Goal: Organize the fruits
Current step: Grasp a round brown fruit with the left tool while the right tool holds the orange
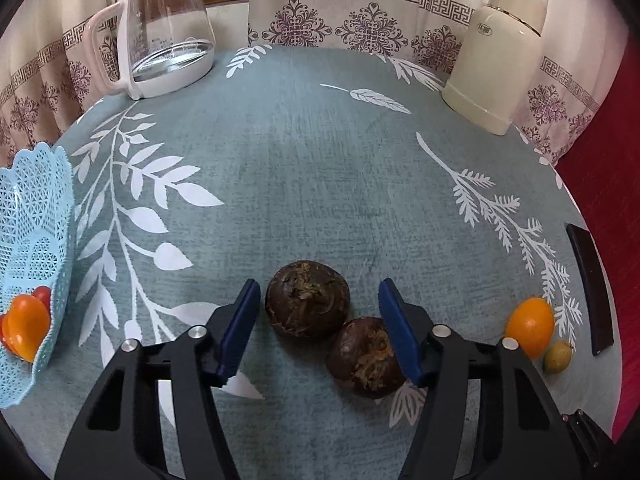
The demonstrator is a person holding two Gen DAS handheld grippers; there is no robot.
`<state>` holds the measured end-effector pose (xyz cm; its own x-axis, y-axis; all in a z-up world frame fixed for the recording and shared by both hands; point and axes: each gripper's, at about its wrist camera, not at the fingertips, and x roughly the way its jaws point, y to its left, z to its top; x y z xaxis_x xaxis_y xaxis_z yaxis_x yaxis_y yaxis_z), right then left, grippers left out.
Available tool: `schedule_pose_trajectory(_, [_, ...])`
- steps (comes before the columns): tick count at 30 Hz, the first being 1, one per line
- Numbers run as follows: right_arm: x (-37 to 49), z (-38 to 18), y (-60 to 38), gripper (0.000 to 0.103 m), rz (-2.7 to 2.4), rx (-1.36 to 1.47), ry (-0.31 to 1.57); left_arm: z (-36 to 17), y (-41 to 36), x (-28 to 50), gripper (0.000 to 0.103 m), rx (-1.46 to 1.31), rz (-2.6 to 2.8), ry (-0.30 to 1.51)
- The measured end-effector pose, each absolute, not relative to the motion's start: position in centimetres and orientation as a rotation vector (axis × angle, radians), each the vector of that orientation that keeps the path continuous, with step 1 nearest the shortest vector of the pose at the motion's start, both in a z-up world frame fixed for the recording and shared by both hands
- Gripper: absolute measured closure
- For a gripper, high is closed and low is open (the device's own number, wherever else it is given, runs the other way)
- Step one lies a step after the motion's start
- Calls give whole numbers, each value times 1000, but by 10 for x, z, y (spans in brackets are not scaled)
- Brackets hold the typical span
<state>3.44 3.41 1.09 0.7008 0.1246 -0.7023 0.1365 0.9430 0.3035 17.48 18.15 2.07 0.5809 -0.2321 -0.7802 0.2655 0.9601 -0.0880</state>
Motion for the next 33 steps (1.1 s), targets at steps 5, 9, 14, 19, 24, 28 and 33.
schedule_pose_trajectory(5, [34,11,34,62,-7,349,798,20,182,175,47,36,-291,902])
schedule_pose_trajectory(9, [34,11,35,62,-6,350,798,21,186,176,52,20,-292,906])
schedule_pose_trajectory(14, [34,11,34,62,-7,350,798,23,195,176,57,2,-288,908])
schedule_pose_trajectory(19, [34,11,34,62,-6,350,798,25,198,174,58,2,-292,905])
schedule_pose_trajectory(24, [34,11,34,62,-6,350,798,26,199,172,58,16,-293,904])
schedule_pose_trajectory(28, [34,11,34,62,-6,351,798,25,195,174,58,25,-286,906])
schedule_pose_trajectory(33, [34,11,34,62,-6,350,798,26,194,173,59,27,-285,902])
